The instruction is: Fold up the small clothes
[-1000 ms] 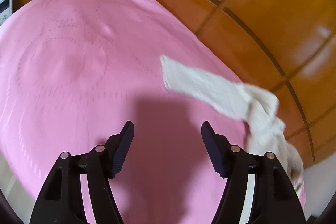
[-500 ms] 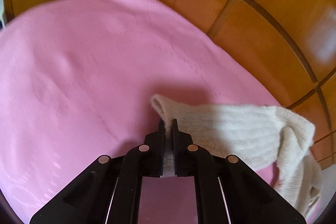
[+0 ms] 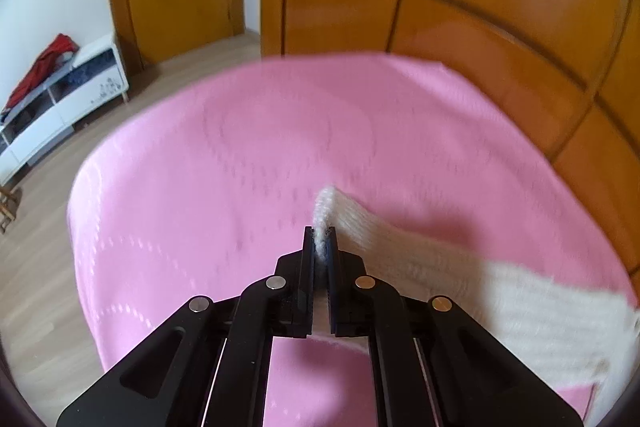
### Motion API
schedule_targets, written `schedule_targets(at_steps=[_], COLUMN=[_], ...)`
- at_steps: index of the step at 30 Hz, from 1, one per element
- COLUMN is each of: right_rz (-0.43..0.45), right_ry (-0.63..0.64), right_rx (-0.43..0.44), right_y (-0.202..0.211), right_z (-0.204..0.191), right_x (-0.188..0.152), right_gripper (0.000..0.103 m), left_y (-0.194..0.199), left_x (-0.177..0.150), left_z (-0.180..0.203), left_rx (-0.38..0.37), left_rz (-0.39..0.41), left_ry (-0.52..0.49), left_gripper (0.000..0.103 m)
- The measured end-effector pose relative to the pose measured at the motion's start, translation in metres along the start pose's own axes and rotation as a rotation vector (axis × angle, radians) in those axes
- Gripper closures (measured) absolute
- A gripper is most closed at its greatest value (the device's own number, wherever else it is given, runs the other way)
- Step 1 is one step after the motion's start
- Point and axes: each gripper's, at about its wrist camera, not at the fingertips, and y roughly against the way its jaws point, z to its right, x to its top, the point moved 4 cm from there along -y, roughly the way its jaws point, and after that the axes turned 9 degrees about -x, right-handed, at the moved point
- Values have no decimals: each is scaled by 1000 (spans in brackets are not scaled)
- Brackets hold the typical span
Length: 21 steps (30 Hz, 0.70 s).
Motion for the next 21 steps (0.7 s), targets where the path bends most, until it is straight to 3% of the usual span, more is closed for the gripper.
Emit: schedule_targets(at_steps=[1,2,3,5,6,8,10,13,18,21], right_rz=[2,3,4,3,-1,1,25,49,15,-52], right_ry=[0,0,-2,-4,-12,-49,-95,-195,-354,-421], right_rx=[-3,-4,-4,4,25,52,18,-64,-229,-198], right_y=[1,1,1,5,9,20,33,56,84,92], right_z=[-1,0,0,-1,5,21,41,97,192,217], right_x=[-1,1,1,1,2,4,4,-3,-46,-81], right_gripper=[3,3,3,3,3,4,4,4,4,12], left_y=[0,5,9,27,41,60,85,113,128,135], left_x=[-6,-14,-20,-40,-55,-76,-110,-164,-230,-258], left_z=[4,8,13,35,49,74,101,132,150,150], left_rx=[-7,-21,-51,-209,-319,-458,-624,-782,-908,-924], left_rz=[-15,-24,-28,-46,-58,-101,-157,-274,-459,-522], left_ry=[0,-4,-9,-14,-22,-60,-121,-234,-272,-260], left_gripper=[98,90,71,46,46,46,46,46,46,46])
